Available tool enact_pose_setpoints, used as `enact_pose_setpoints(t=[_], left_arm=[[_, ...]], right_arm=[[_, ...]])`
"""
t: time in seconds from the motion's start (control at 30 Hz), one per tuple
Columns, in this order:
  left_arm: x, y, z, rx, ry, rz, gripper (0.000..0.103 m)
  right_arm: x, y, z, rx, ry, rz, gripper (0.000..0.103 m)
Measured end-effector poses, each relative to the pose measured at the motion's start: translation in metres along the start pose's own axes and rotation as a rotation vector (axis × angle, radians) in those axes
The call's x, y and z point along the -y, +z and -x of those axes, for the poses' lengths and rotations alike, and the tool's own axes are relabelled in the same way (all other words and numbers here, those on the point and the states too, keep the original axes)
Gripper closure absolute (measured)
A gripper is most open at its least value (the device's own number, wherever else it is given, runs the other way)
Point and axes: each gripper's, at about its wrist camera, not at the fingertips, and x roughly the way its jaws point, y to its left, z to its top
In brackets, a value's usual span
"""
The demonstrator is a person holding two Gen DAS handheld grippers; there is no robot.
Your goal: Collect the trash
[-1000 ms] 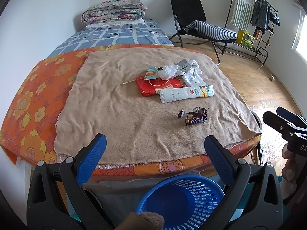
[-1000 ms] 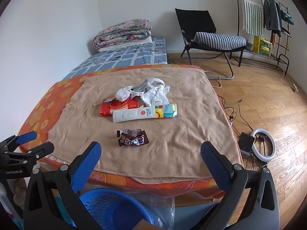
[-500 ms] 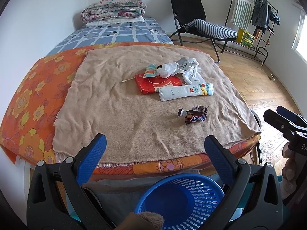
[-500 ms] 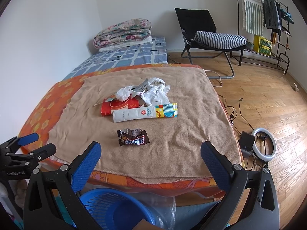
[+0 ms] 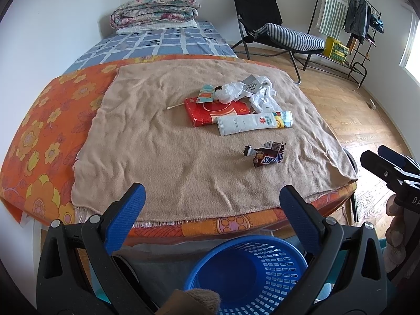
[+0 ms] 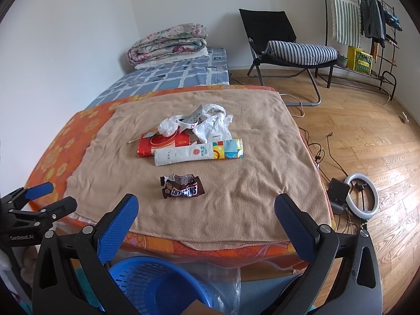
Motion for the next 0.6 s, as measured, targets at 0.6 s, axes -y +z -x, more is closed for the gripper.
enact_pose_setpoints(t=[0.6], left_arm=[[0.024, -0.009, -0.002, -0.152, -0.029, -0.125, 0.000]], right_arm=[[0.036, -0.017, -0.039, -0.157, 0.068, -0.060, 0.000]])
